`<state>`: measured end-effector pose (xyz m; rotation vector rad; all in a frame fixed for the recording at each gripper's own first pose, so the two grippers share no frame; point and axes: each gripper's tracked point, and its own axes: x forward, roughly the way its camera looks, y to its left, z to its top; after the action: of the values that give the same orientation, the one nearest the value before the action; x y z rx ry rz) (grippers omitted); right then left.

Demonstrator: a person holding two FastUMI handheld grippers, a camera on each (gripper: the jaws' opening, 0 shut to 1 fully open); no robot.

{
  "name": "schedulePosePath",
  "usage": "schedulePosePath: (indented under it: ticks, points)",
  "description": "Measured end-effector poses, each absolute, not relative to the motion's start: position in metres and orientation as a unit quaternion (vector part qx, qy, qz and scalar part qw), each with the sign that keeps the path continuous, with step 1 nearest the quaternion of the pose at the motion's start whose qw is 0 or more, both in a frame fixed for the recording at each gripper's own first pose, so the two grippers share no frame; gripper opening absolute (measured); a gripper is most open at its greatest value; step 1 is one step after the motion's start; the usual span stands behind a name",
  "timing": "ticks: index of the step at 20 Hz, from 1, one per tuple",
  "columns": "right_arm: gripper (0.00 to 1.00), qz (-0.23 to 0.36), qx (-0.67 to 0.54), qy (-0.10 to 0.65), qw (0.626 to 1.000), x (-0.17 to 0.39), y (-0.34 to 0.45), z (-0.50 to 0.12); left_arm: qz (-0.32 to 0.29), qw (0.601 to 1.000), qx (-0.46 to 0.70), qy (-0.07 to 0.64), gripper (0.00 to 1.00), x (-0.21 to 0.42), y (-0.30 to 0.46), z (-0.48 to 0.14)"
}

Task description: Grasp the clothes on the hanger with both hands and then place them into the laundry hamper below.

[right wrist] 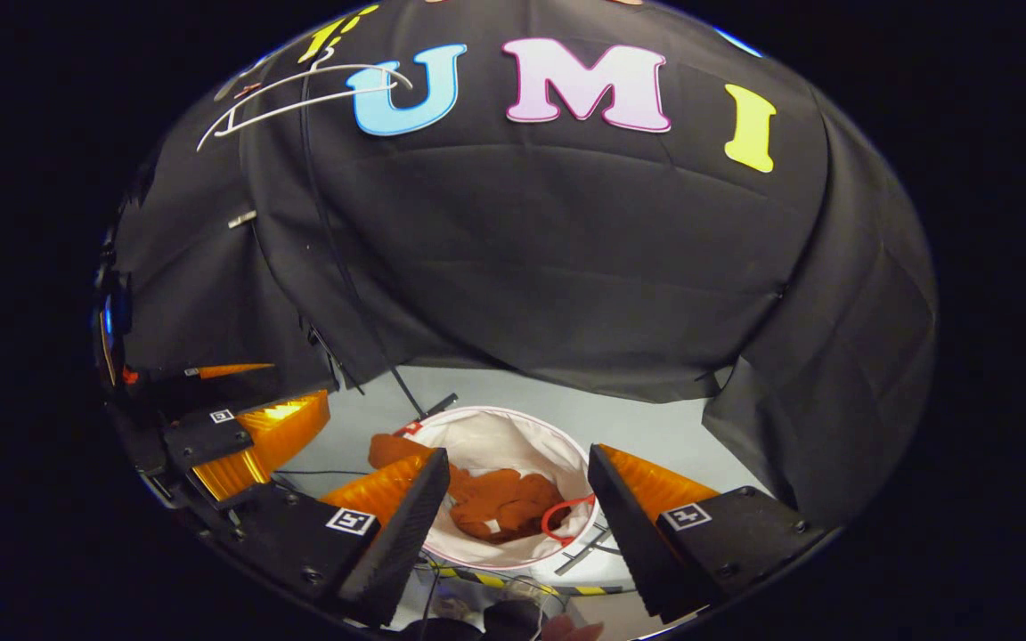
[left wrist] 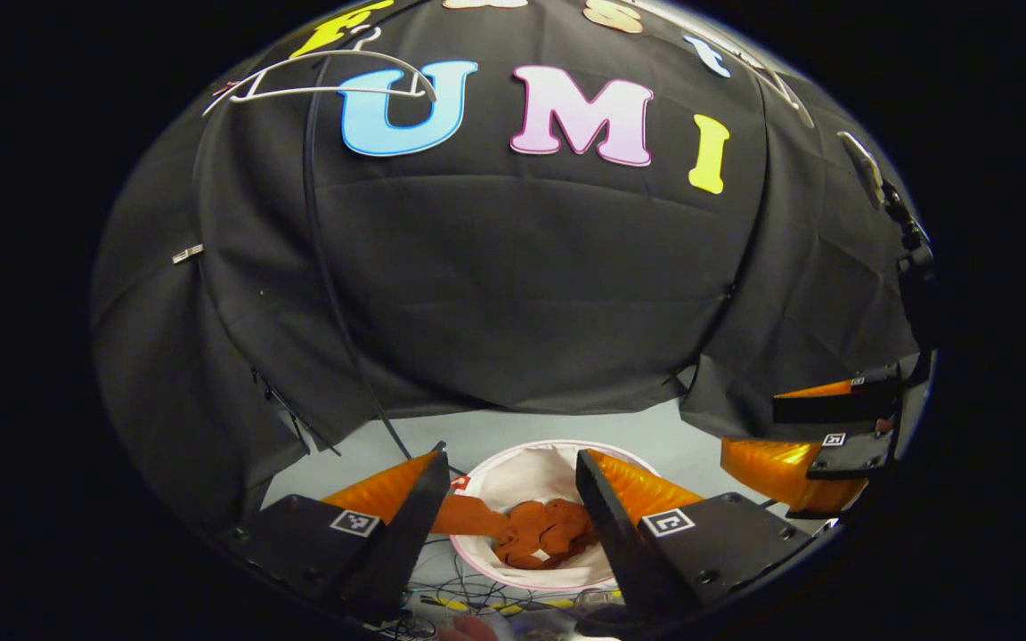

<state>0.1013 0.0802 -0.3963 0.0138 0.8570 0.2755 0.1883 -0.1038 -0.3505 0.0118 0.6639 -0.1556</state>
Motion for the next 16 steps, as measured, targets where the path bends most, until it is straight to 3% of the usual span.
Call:
schedulePosePath:
  ticks: [4, 16]
  points:
    - [1.00, 0.121, 0.009, 0.359, 0.925, 0.094, 0.085, -0.340, -0.055, 0.961, 0.017, 0.269, 0.96, 0.174, -0.090, -0.290]
    - [0.99, 0.077, 0.012, 0.184, 0.980, 0.061, 0.067, -0.153, -0.068, 0.986, -0.018, 0.152, 0.96, 0.099, -0.087, -0.132]
